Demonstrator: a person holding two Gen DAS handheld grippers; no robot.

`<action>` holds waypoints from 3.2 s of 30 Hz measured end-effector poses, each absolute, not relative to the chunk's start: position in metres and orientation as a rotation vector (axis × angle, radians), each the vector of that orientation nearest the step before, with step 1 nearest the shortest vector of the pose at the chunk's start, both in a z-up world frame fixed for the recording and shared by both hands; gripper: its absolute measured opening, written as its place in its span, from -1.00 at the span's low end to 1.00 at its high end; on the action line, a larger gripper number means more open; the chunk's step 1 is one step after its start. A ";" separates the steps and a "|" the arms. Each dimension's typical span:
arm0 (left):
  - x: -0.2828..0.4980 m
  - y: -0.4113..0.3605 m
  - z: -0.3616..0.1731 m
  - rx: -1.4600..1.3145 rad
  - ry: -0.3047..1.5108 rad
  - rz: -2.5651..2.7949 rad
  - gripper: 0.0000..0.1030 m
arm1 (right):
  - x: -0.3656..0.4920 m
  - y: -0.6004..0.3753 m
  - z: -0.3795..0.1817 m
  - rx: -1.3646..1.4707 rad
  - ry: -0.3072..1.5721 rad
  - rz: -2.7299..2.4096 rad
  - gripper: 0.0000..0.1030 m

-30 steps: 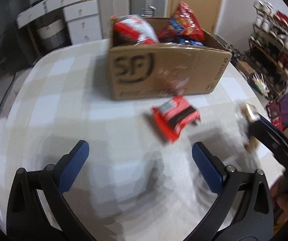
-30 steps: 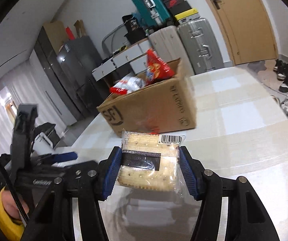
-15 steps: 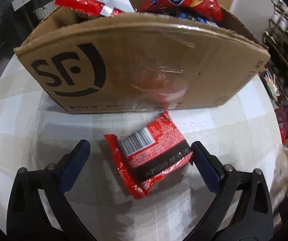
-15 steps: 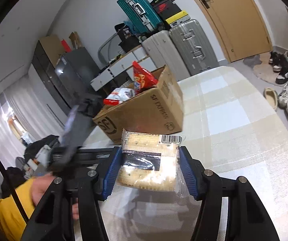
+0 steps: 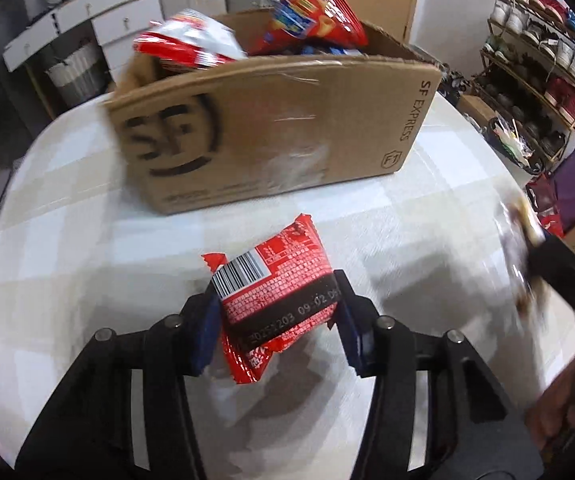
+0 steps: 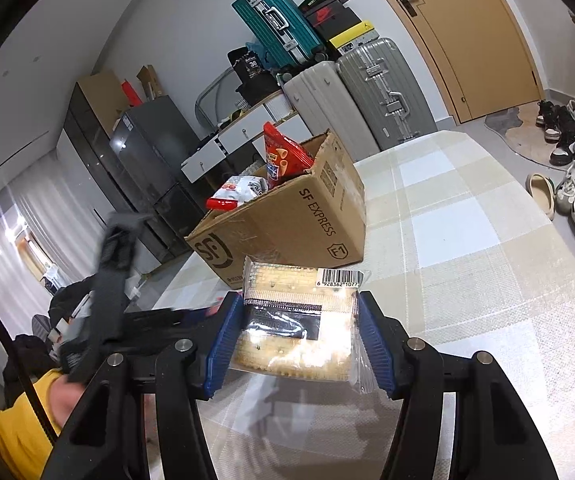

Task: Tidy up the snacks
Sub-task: 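Grasp the red wafer pack with the left gripper while the right grasps the cracker pack, then lift and carry the wafer pack and cracker pack over the box, then lower both packs into the box and open both grippers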

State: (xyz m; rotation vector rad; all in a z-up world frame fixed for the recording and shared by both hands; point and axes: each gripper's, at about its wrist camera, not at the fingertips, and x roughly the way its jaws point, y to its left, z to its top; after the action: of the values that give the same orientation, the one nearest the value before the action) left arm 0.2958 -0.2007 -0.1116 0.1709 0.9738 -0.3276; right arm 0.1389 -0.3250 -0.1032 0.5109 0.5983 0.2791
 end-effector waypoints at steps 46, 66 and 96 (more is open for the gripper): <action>0.072 -0.028 -0.002 -0.049 0.707 -0.357 -0.08 | 0.039 -0.198 -0.002 0.313 0.525 0.415 0.13; 0.144 -0.047 0.032 -0.013 0.695 -0.367 -0.08 | 0.068 -0.217 0.028 0.295 0.471 0.415 0.13; 0.482 -0.149 0.087 -0.004 0.776 -0.440 -0.08 | 0.327 -0.235 0.017 0.069 0.618 0.330 0.13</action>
State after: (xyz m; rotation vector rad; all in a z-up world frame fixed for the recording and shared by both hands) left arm 0.4822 -0.1493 0.0872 -0.0038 0.7758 -0.4404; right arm 0.3266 -0.2347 0.0173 0.0687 0.6176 0.3300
